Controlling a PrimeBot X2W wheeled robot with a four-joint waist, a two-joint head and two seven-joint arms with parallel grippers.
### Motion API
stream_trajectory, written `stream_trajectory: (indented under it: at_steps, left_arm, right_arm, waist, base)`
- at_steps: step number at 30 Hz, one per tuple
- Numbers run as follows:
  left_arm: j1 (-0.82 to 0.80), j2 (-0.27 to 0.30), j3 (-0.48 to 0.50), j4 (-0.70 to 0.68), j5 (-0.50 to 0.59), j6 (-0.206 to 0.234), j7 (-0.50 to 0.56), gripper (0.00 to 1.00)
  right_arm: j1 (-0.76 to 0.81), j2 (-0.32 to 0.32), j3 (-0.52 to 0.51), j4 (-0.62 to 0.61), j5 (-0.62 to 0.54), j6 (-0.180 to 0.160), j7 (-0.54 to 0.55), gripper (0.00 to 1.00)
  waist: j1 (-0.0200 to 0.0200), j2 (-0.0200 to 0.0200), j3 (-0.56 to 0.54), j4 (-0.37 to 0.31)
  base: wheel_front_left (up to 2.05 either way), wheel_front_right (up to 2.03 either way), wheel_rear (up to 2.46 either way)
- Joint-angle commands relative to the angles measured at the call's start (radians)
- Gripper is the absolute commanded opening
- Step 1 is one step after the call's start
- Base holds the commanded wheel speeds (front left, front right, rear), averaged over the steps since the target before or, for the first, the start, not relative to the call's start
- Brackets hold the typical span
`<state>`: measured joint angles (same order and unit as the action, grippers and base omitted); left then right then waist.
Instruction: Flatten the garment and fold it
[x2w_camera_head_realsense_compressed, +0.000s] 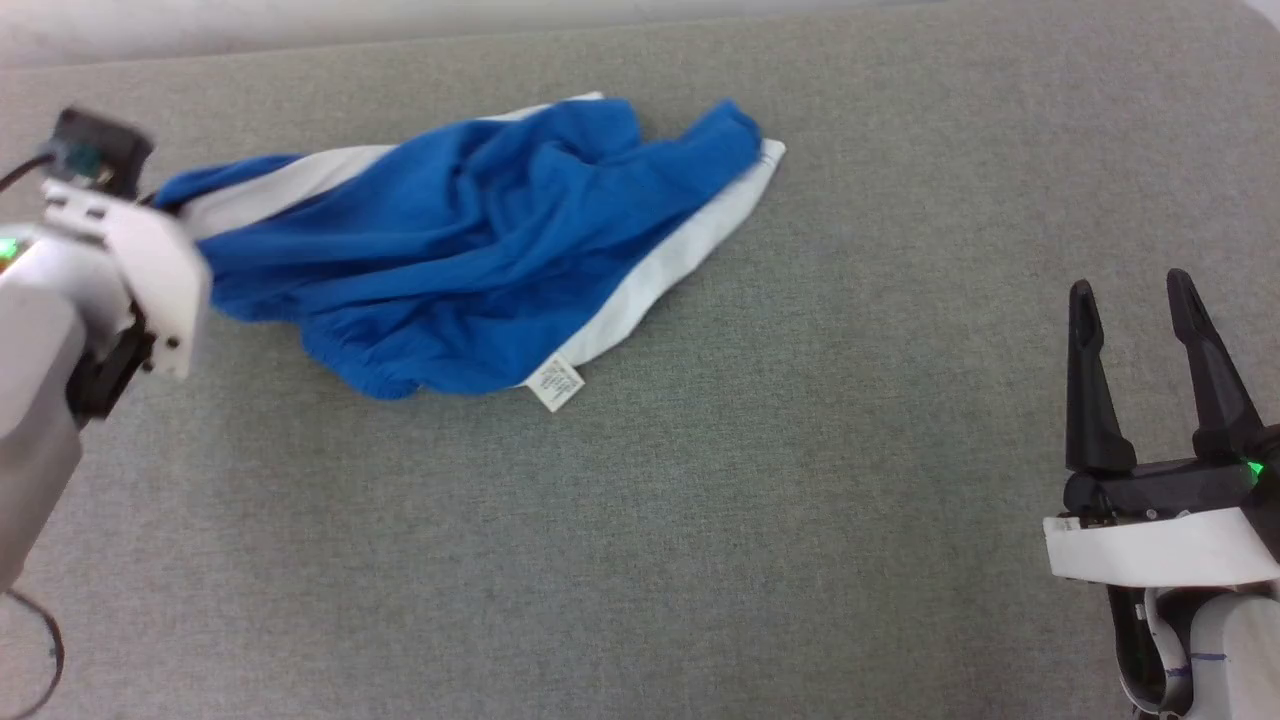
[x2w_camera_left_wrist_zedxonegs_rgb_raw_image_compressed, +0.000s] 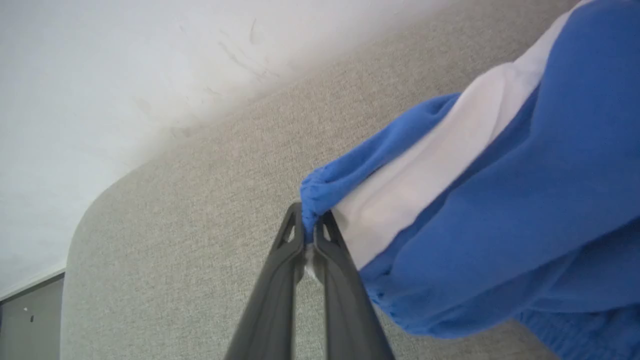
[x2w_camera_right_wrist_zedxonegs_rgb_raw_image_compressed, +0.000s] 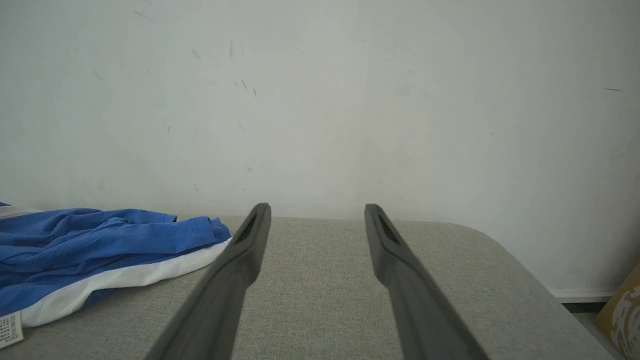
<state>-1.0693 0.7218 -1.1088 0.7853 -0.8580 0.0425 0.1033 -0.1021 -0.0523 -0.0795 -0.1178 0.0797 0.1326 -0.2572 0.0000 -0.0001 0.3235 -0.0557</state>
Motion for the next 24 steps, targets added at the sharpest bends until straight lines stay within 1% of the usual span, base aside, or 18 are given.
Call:
stream_trajectory:
  at_steps: [1,2,4,8,9,10,14,16,18,20,24]
  left_arm:
    - [0.026,-0.002,0.011,0.034,-0.015,0.015,-0.017,0.00]
    - [0.036,-0.004,0.019,0.062,-0.024,0.024,-0.033,0.00]
    - [0.061,-0.017,0.016,0.115,-0.032,0.023,-0.038,0.00]
    - [0.081,-0.060,0.014,0.180,-0.048,-0.001,-0.050,0.00]
    - [0.080,-0.071,0.013,0.191,-0.047,-0.008,-0.062,0.32]
    - [0.073,-0.080,0.014,0.200,-0.044,-0.013,-0.083,1.00]
    - [0.026,-0.104,0.005,0.223,-0.004,-0.015,-0.183,1.00]
    - [-0.010,-0.109,-0.003,0.224,0.025,-0.008,-0.234,1.00]
    - [-0.045,-0.117,-0.019,0.217,0.059,-0.007,-0.269,1.00]
    - [-0.062,-0.125,-0.023,0.208,0.067,-0.011,-0.281,1.00]
    - [-0.118,-0.158,-0.039,0.154,0.082,-0.062,-0.276,1.00]
  right_arm:
    - [-0.010,0.002,0.002,-0.006,-0.008,-0.002,-0.005,1.00]
    - [-0.010,0.002,0.002,-0.006,-0.009,-0.002,-0.005,1.00]
    - [-0.011,0.002,0.003,-0.005,-0.012,-0.002,-0.005,1.00]
    - [-0.005,0.002,-0.001,-0.003,-0.017,-0.002,-0.005,1.00]
    - [-0.004,0.002,0.000,-0.001,-0.019,-0.002,-0.005,1.00]
    - [-0.002,0.002,0.001,0.001,-0.021,-0.002,-0.005,1.00]
    - [0.005,0.002,0.005,0.003,-0.030,-0.002,-0.005,1.00]
    - [0.010,0.002,0.004,0.004,-0.031,-0.002,-0.005,1.00]
    - [0.018,0.002,0.002,0.006,-0.031,-0.002,-0.005,1.00]
    - [0.023,0.002,0.000,0.007,-0.031,-0.002,-0.005,1.00]
    - [0.040,0.002,0.001,0.012,-0.026,-0.002,-0.005,1.00]
  waist:
    - [0.0000,0.0001,0.013,-0.009]
    - [0.0000,0.0001,0.018,-0.010]
    - [0.0000,0.0001,0.023,-0.011]
    - [0.0000,0.0001,0.016,0.003]
    - [0.0000,0.0001,0.010,0.009]
    - [0.0000,0.0001,0.003,0.016]
    - [0.0000,0.0001,-0.034,0.044]
    - [0.0000,0.0001,-0.053,0.055]
    - [0.0000,0.0001,-0.072,0.066]
    - [0.0000,0.0001,-0.082,0.072]
    - [0.0000,0.0001,-0.107,0.082]
  base:
    - [0.00,0.00,0.00]
    - [0.00,0.00,0.00]
    - [0.00,0.00,0.00]
    - [0.00,0.00,0.00]
    - [0.00,0.00,0.00]
    - [0.00,0.00,0.00]
    - [0.00,0.00,0.00]
    - [0.00,0.00,0.00]
    - [0.00,0.00,0.00]
    - [0.00,0.00,0.00]
    - [0.00,0.00,0.00]
